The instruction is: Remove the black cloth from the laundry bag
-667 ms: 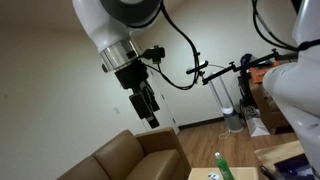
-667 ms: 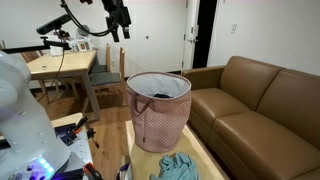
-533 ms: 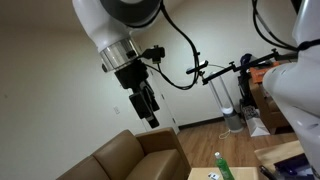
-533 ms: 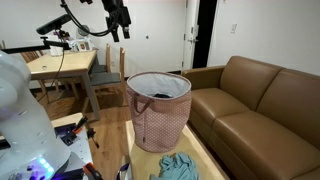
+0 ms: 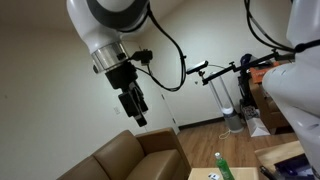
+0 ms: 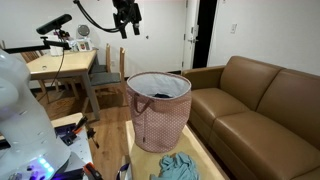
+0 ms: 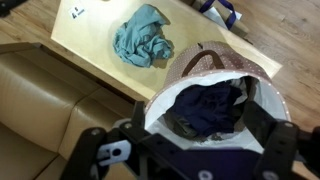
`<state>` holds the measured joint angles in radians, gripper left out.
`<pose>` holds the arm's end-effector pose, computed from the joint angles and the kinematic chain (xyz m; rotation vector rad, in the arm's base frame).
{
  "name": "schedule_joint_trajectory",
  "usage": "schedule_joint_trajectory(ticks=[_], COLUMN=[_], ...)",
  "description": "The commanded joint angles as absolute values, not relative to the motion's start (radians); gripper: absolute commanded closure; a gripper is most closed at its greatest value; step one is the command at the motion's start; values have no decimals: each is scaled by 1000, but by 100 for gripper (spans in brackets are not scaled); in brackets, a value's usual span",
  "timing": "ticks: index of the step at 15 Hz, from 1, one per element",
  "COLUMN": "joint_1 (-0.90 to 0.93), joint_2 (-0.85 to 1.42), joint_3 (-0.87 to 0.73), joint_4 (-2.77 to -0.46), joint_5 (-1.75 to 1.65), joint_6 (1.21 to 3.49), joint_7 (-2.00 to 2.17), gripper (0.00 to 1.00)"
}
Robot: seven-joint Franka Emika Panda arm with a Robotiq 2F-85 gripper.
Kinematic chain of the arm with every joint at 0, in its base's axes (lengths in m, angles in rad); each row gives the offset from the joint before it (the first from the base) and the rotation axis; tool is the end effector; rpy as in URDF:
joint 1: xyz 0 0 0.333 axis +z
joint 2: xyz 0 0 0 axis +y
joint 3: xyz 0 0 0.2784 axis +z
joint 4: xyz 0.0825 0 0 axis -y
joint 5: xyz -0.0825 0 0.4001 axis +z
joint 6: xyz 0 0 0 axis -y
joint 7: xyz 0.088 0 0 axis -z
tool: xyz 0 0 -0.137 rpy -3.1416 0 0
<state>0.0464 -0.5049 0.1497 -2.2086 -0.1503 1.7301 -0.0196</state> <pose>0.4317 0.0721 0.5108 2.9048 0.3214 0.0560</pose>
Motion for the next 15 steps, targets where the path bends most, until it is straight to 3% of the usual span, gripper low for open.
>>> schedule_joint_trajectory(ticks=[1,5,9,15], joint_1=[80,112,117,108], joint_2=[-319,-117,75,85], joint_3=[82,55,83,88], joint_4=[-2071,-1984,-1895,-1910], joint_5=[-127,-60,-94,-111], joint_6=[1797,1902,1866,1891], joint_7=[-163,-343,-451,-403], gripper=[0,0,0,0])
